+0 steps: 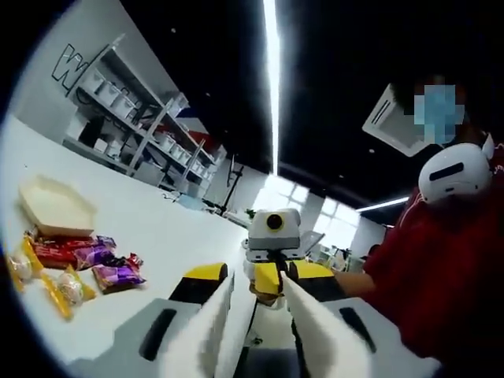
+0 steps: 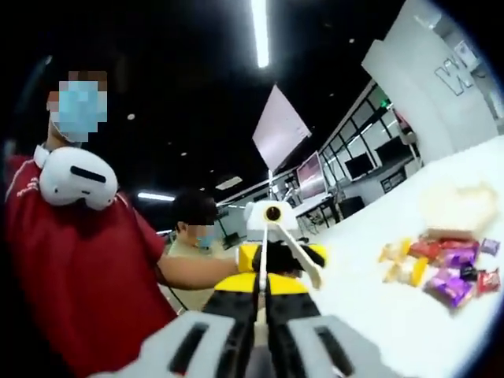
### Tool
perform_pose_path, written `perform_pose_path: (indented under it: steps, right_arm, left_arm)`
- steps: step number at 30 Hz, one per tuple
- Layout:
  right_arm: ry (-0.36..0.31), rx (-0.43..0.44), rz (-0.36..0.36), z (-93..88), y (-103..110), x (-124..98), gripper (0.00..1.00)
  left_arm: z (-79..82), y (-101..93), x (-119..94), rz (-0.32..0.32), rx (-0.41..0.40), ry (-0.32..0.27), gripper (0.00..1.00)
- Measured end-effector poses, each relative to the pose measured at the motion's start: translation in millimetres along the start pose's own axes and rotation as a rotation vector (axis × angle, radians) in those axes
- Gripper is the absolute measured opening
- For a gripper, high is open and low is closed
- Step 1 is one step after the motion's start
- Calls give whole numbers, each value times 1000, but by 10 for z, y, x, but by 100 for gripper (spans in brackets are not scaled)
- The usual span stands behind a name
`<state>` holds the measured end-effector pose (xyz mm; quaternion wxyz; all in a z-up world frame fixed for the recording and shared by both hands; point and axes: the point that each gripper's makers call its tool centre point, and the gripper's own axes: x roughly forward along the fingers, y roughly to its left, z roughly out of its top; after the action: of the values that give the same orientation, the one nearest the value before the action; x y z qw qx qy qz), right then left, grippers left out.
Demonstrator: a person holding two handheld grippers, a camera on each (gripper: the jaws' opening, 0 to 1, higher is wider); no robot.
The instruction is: Place the target food into the container with the food tongs after gripping and lifting it, then release it inside without dropping or visibly crushing the food.
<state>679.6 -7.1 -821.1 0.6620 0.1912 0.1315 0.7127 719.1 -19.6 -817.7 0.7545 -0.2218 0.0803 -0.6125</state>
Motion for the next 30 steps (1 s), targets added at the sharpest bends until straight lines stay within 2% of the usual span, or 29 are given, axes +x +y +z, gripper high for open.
perform_pose_path:
  steps: [4,12,16,23,25,27,30]
  right_arm:
    - [-6,28,9,-11,6,4,0]
    - [-6,0,36,47,51,1,0]
    - [-14,-6,51,63,81,-5,0]
    - [0,17,55,47,51,30,0]
    - [4,24,51,43,32,41,0]
    - [4,33,60,56,33,50,0]
    - [6,32,49,65,39,48,0]
  left_arm:
    - [-1,-9,0,1,17,-4,31]
    - [54,-22,12,-4,30,-27,35]
    - [65,-12,14,-4,16,-29,42]
    - [70,-39,-6,-5,31,-28,39]
    - [73,-44,-15,-7,33,-26,35]
    - [91,-92,-22,-36,34,-25,32]
    - [101,-97,-41,-37,50,-24,30]
